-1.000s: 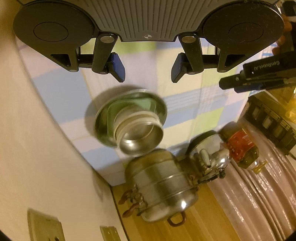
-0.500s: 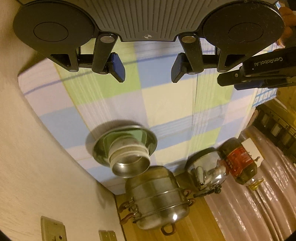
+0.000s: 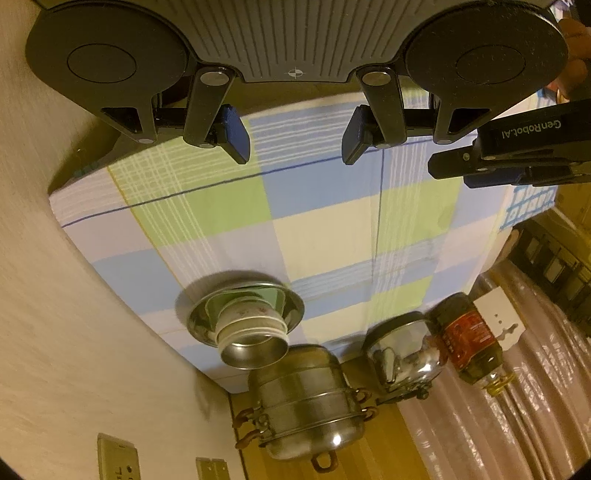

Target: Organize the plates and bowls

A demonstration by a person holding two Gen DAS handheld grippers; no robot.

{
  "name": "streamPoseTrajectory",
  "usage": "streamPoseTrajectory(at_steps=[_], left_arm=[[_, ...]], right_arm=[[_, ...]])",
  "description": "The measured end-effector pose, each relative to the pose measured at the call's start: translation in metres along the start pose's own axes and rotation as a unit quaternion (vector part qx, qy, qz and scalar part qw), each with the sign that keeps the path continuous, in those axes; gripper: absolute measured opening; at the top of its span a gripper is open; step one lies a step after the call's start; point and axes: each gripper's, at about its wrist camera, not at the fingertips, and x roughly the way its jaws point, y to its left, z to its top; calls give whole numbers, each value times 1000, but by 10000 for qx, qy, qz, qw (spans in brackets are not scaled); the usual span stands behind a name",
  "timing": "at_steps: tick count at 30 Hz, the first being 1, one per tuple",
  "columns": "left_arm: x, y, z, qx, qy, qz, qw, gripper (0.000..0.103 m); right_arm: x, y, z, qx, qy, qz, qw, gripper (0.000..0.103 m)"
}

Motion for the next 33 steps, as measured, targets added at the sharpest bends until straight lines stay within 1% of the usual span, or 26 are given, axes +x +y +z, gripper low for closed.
streamPoseTrajectory(at_steps=[5, 12, 33], left_arm=[[-6, 0, -9, -26, 7, 38, 10000, 45], [-9, 2, -14, -79, 13, 72, 9999, 45], [-5, 2, -12, -72, 55, 30, 10000, 45]], right_arm=[[-2, 10, -5, -185, 35, 52, 9998, 55], [-1, 15, -9, -263, 83, 101, 9996, 55], [3, 14, -7, -232, 123, 56, 9996, 55]])
